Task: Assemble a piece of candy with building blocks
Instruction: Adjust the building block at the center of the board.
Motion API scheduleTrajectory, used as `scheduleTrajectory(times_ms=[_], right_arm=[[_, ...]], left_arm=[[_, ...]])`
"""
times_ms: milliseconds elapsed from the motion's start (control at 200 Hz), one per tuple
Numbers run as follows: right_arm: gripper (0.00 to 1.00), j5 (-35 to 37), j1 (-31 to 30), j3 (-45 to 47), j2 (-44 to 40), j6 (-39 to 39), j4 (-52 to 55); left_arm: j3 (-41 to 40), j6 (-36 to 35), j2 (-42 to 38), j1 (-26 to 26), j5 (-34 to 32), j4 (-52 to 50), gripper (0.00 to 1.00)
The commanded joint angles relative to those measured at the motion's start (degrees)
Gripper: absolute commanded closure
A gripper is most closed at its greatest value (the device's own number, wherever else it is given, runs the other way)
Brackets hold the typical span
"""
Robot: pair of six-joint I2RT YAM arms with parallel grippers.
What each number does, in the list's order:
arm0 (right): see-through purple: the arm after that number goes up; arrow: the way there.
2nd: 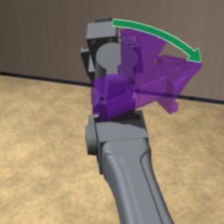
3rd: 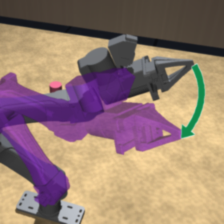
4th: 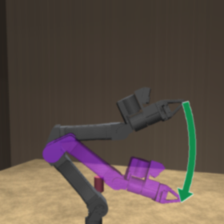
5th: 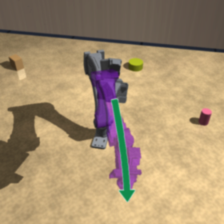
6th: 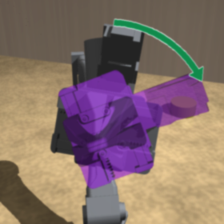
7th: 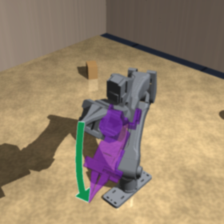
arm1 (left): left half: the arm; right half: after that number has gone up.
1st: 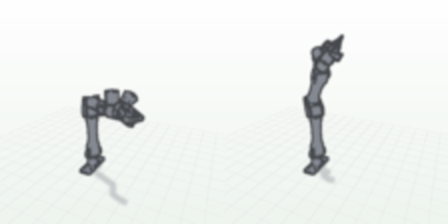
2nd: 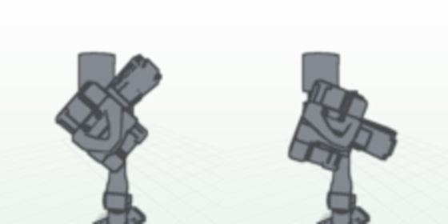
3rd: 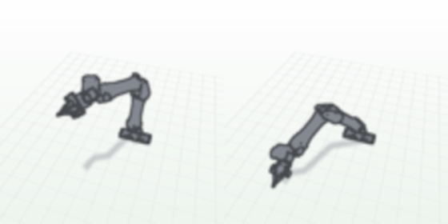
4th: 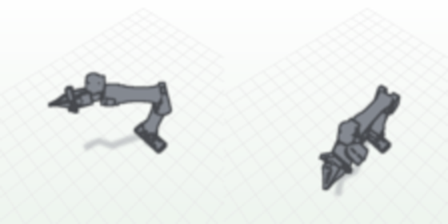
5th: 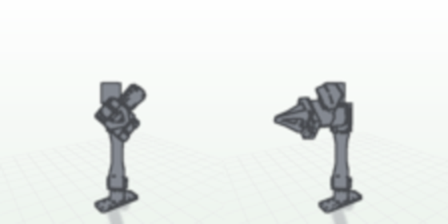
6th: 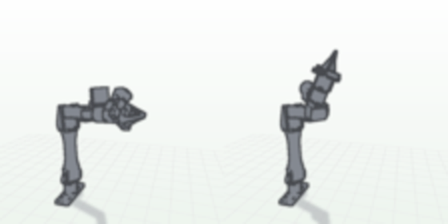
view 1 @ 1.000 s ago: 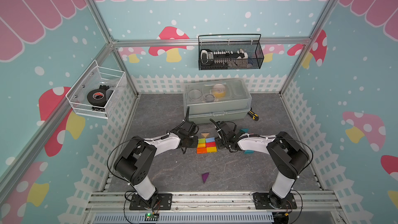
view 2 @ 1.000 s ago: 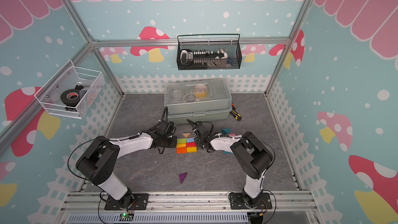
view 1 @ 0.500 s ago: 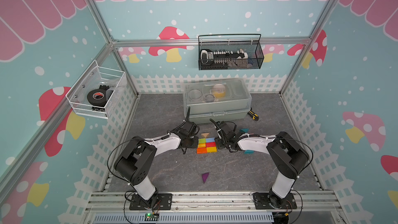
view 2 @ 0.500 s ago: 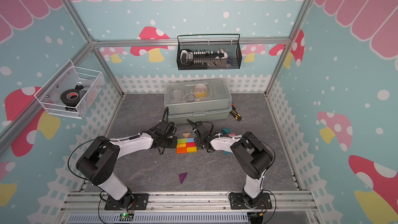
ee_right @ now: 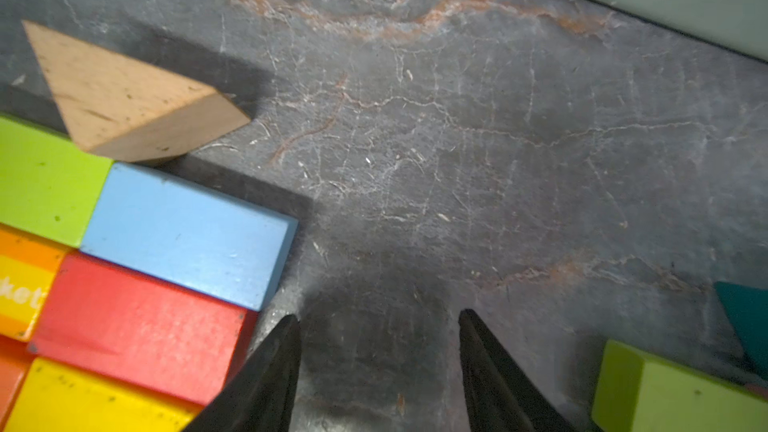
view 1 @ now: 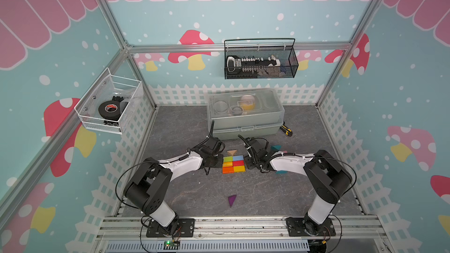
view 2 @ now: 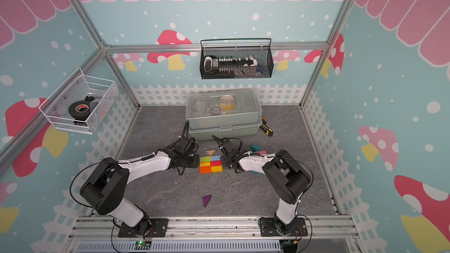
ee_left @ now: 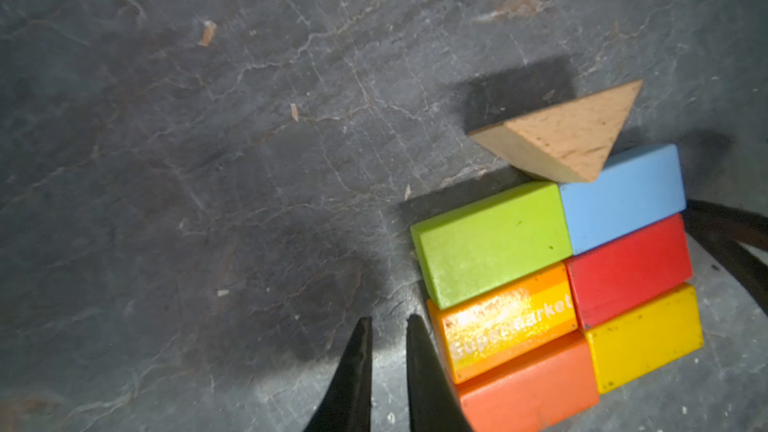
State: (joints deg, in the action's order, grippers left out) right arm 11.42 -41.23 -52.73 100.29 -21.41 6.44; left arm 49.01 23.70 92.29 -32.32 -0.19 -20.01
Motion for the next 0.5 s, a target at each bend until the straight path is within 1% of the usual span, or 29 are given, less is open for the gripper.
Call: scheduleTrajectory(times_ms=[0, 495], right_arm=[[0.39, -0.43, 0.28, 0.84, -1.41, -1.0, 0.94], [0.39, -1.66, 0.28, 0.78, -0.53, -1.02, 0.68]], left_arm=[[-1.03, 1.08, -0.63, -1.25, 0.18, -0.65, 0.84], [-0.23, 1.08, 2.24, -2.21, 1.0, 0.68, 0.84]])
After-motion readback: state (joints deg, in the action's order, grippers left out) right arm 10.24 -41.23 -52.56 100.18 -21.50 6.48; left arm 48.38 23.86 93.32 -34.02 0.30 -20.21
